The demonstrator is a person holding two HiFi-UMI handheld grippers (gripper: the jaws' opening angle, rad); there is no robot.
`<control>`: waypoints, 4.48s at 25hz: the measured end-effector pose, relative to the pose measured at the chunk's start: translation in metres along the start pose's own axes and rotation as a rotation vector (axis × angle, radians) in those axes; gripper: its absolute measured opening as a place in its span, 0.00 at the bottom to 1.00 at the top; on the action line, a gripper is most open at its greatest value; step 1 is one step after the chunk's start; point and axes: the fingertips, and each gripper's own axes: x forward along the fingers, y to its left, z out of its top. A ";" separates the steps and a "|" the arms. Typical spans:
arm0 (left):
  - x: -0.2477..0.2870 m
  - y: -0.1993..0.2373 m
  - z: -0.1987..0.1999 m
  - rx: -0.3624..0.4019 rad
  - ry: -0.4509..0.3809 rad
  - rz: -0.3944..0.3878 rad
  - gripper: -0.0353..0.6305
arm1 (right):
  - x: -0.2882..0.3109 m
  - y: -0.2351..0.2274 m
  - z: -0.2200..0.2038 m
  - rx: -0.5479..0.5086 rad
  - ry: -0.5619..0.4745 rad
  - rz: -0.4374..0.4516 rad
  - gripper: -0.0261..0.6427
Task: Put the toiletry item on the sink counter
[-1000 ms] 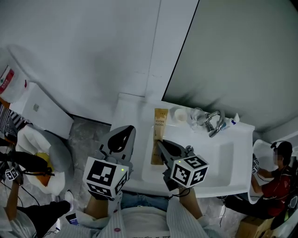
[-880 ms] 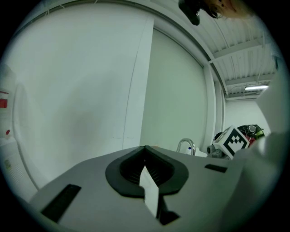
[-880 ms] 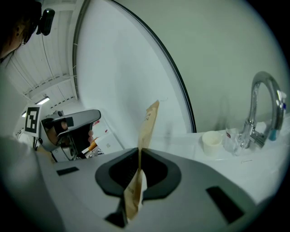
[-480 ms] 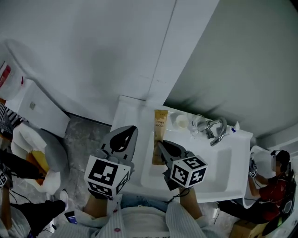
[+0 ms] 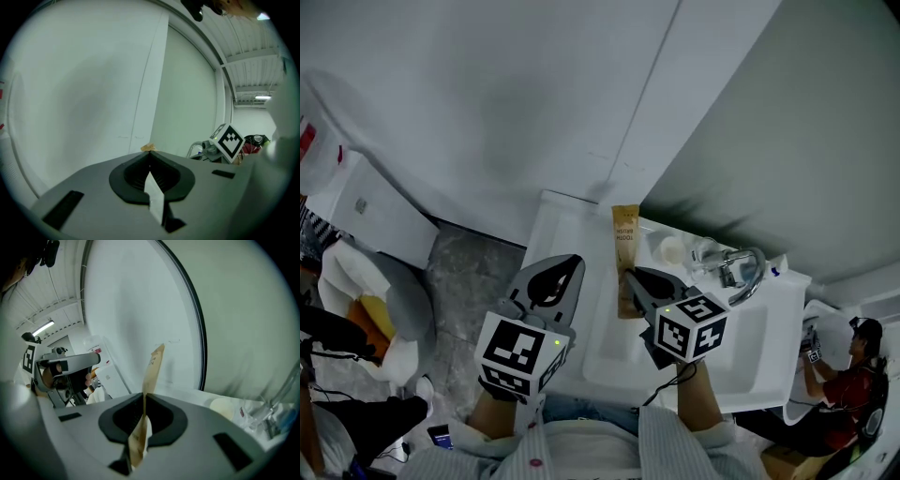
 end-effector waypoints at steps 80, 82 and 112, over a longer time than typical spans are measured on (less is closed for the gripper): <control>0.059 0.051 -0.083 -0.134 0.162 0.052 0.08 | 0.186 -0.085 -0.073 -0.501 0.531 0.127 0.20; 0.057 0.051 -0.080 -0.129 0.155 0.054 0.08 | 0.183 -0.082 -0.069 -0.484 0.519 0.126 0.20; -0.005 -0.001 -0.012 -0.009 -0.010 0.004 0.08 | 0.057 0.037 0.007 -0.285 0.090 0.188 0.20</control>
